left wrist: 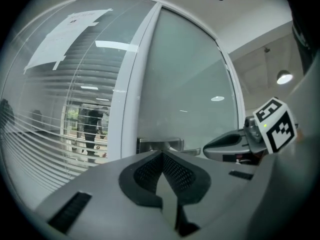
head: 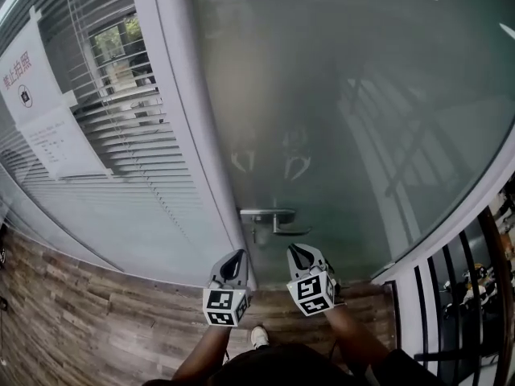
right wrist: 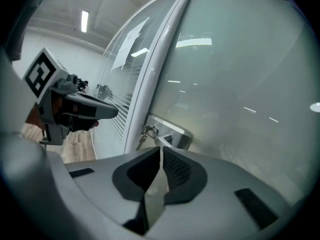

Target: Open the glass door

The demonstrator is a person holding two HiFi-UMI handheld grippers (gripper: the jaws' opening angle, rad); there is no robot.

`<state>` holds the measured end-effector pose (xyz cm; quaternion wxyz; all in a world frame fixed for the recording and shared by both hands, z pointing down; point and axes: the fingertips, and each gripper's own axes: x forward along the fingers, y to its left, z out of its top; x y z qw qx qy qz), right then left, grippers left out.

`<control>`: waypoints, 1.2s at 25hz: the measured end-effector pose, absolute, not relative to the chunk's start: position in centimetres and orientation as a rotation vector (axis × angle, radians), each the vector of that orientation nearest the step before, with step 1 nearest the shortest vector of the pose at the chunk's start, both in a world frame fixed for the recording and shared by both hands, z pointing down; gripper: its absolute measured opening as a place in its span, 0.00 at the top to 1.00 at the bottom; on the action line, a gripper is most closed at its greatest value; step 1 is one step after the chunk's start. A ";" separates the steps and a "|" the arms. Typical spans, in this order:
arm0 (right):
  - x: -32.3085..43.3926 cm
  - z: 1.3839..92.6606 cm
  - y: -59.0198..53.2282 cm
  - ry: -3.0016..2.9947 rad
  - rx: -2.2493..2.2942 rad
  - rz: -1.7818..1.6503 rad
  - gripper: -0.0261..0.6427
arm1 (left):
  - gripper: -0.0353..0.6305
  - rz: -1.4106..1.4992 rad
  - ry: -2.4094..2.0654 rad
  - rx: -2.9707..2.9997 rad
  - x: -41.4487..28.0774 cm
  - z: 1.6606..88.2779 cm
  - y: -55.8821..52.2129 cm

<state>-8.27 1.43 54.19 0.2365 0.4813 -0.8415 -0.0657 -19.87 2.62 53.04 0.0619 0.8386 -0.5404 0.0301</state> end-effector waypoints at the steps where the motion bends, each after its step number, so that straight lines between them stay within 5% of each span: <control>1: -8.4 54.2 0.9 -2.287 1.296 -0.207 0.92 | 0.94 0.092 -1.623 2.534 -19.8 53.3 2.3; 12: -10.0 56.3 -2.7 -2.021 0.791 -0.617 0.69 | 0.94 0.129 -1.575 2.556 -19.7 54.8 0.2; 23: -11.1 60.4 -5.4 -1.846 0.478 -0.600 0.67 | 0.94 0.119 -1.594 2.542 -20.9 55.8 -1.0; 25: -11.2 61.0 -5.5 -1.840 0.450 -0.569 0.69 | 0.94 0.120 -1.593 2.545 -21.0 55.7 -1.2; 30: -11.5 61.9 -5.9 -1.849 0.395 -0.511 0.92 | 0.94 0.120 -1.596 2.548 -21.3 55.7 -1.7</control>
